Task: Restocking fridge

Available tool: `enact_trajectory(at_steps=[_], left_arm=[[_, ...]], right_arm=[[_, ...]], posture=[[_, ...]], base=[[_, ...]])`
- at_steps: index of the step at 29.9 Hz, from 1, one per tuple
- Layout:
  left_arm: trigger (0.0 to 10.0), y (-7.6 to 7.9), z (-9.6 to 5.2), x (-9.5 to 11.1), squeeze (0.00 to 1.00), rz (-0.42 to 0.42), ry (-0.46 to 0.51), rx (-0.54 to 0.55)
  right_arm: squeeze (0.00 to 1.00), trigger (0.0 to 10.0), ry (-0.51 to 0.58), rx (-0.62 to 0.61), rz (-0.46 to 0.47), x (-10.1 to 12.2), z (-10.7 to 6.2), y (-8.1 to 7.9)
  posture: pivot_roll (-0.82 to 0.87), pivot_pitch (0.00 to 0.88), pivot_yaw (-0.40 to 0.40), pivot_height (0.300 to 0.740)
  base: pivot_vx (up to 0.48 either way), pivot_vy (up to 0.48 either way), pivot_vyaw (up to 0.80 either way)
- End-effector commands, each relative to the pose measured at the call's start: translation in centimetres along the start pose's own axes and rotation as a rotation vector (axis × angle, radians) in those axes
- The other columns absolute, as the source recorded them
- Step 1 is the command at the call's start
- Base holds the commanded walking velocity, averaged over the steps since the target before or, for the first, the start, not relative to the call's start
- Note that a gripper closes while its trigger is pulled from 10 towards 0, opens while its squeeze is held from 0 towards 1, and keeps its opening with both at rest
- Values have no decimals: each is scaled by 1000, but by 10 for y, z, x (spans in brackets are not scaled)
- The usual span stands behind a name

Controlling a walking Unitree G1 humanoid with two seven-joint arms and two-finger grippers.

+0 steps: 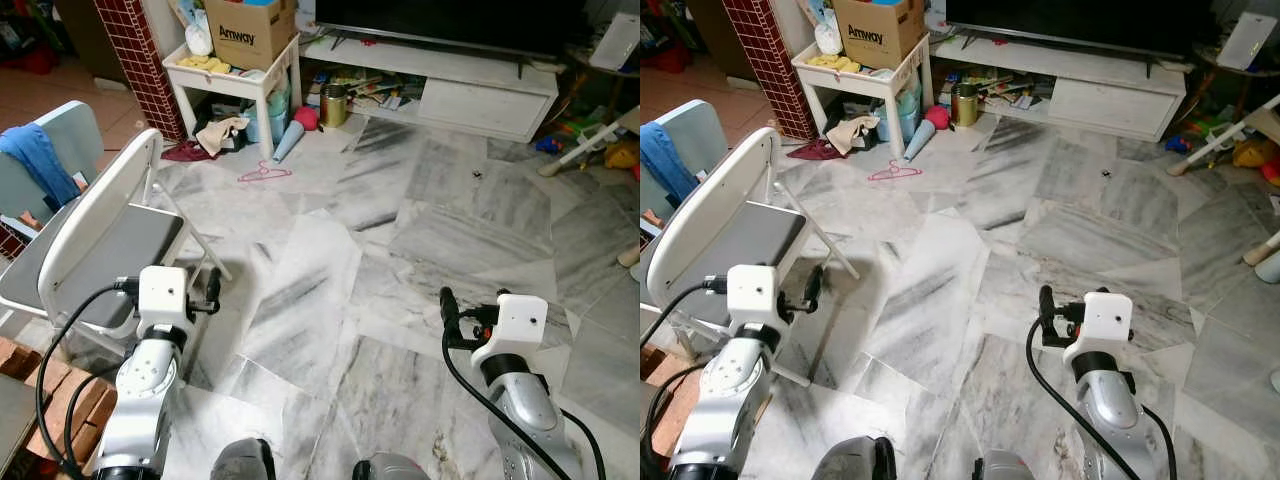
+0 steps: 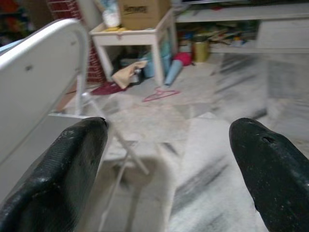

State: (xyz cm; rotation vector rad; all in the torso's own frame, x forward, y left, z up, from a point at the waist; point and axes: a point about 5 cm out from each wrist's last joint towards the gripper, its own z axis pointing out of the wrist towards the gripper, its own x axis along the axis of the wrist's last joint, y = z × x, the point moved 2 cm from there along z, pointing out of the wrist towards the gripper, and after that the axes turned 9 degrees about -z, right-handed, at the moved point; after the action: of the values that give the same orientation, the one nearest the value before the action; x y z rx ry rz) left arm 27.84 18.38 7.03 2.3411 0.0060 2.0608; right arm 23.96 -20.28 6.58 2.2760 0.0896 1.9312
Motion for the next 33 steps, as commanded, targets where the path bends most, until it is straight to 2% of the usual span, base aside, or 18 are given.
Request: enact_trajectory(at_steps=[1,2,3,4,7,11,12,13,14,15,19,29,32,33], left_arm=[[10000,-1,-2,-5,176,10,-27,-7],[10000,-1,-2,-5,176,7,-26,-2],[6706,1,-3,-5,0,-12,-27,-23],[0,4,-4,-4,0,-30,-19,-55],[0,2,-6,-2,0,3,-7,-33],[0,2,-7,-4,0,7,-16,-23],[471,1,-8,-4,0,19,-18,-20],[471,1,-8,-4,0,28,-20,-18],[10000,1,-7,-5,0,19,-21,-21],[10000,0,-8,-4,1000,18,-17,-10],[10000,-2,-6,-4,1000,-4,-16,6],[10000,-3,-8,-10,1000,2,-44,12],[10000,-2,0,-3,1000,17,-22,14],[10000,-1,2,-2,1000,20,-23,4]], right_arm=[[0,10000,0,-5,17,2,-2,1],[0,10000,-2,-1,24,2,-2,1],[0,0,15,-12,25,4,-3,2],[0,0,29,-17,17,5,-5,2],[0,0,18,-4,-1,5,-5,-1],[0,0,19,-7,-3,5,-5,0],[0,784,15,-6,-7,5,-4,0],[0,784,12,-5,-10,5,-4,0],[478,10000,12,-11,-10,5,-4,0],[1000,10000,15,-12,2,5,-4,0],[1000,10000,8,-24,9,5,-4,1],[1000,10000,-10,-32,7,1,-6,3],[1000,10000,13,-10,4,7,2,-1],[596,10000,18,-6,4,9,4,-2]], posture=[[-33,104,53,740],[-33,105,52,740],[-30,110,52,740],[-30,113,50,740],[-30,116,48,740],[-31,118,49,740],[-29,119,48,740],[-29,119,48,740],[-30,119,49,740],[-30,119,49,740],[-30,119,47,740],[-31,103,39,740],[-29,104,45,740],[-29,104,46,740]], base=[[0,0,0],[0,0,0],[0,0,0],[0,0,0],[0,0,0],[0,0,0],[0,0,0],[0,0,0],[0,0,0],[0,0,0],[0,0,0],[0,0,0],[0,182,0],[0,341,0]])
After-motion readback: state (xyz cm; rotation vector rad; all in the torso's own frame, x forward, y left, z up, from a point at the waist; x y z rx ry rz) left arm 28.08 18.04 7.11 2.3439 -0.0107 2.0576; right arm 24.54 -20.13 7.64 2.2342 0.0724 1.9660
